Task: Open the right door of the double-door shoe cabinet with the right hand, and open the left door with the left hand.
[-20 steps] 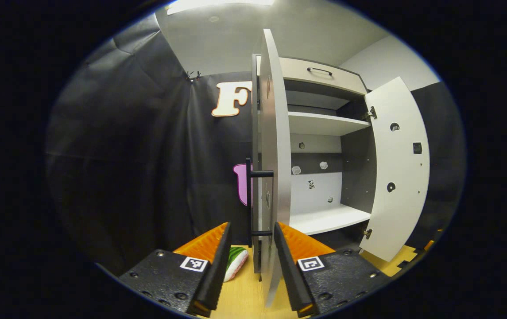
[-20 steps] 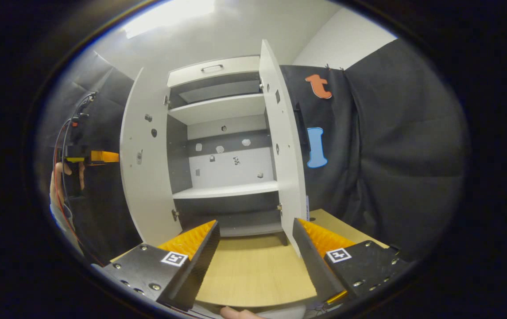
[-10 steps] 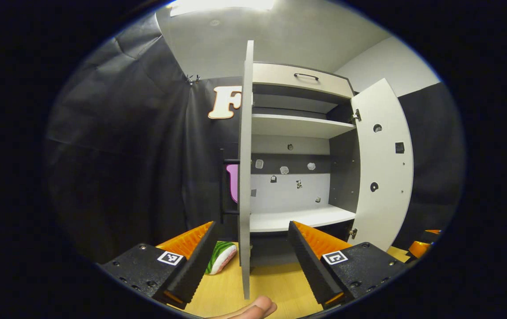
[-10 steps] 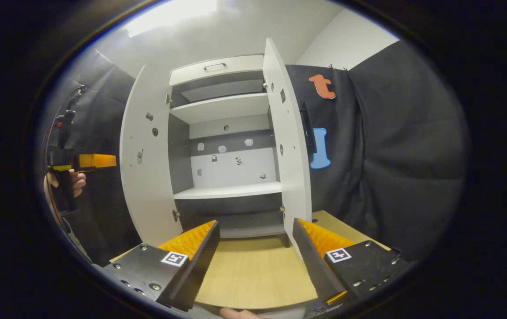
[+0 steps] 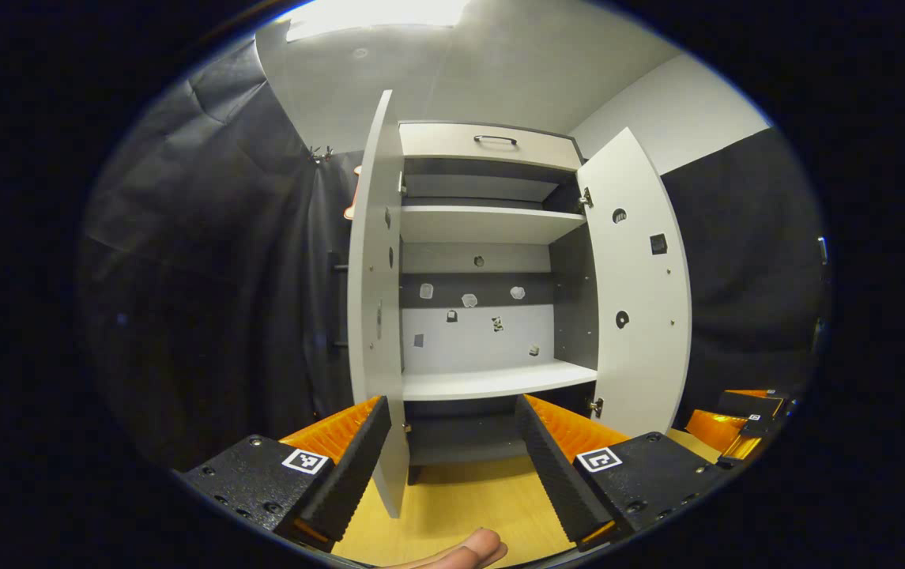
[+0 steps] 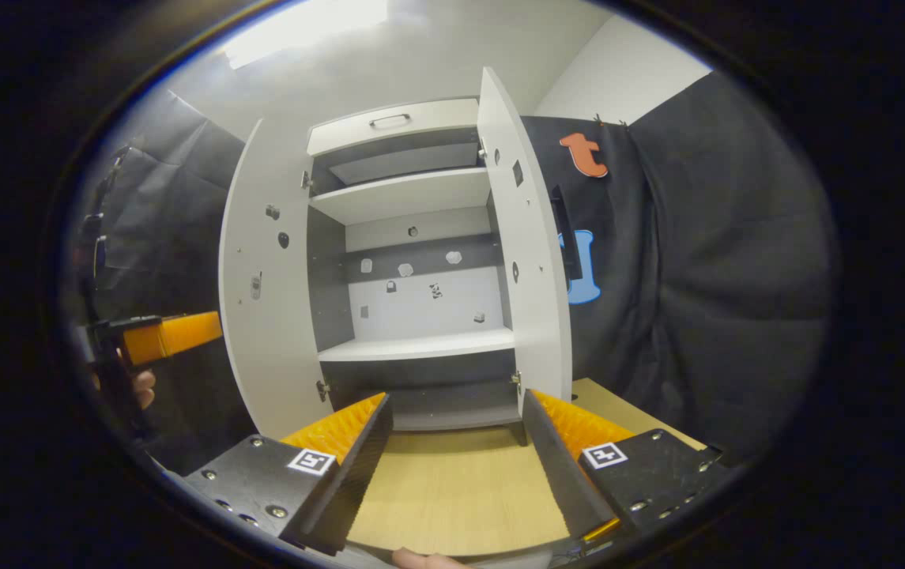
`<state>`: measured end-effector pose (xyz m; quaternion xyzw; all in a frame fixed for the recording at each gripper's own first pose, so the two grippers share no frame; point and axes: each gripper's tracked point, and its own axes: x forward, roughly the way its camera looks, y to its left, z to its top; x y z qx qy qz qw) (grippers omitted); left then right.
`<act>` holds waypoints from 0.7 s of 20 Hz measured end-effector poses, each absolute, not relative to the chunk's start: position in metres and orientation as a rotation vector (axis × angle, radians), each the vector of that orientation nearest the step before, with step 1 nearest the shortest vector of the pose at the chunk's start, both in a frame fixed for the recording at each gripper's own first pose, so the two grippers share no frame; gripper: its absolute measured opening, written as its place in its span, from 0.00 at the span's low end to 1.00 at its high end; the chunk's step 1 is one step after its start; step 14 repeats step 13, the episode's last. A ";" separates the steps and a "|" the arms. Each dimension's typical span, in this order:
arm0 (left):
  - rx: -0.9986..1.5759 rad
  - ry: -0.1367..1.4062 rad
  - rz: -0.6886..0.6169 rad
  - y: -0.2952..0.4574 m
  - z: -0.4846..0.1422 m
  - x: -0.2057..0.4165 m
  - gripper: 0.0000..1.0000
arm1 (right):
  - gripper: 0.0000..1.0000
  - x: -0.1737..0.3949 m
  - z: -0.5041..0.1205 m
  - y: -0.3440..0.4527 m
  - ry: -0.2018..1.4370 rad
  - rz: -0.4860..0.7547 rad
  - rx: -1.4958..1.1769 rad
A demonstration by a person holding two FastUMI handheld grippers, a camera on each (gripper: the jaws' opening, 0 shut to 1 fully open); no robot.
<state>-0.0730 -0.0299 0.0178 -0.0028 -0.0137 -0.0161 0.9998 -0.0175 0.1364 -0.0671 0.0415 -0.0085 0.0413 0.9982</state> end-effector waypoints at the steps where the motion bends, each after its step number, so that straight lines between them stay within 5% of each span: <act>1: -0.013 -0.017 -0.033 -0.034 0.010 -0.072 1.00 | 0.98 -0.017 -0.067 0.137 -0.016 0.083 0.079; 14: -0.023 0.028 -0.059 -0.053 -0.020 -0.068 1.00 | 0.98 -0.011 -0.060 0.142 -0.015 0.078 0.028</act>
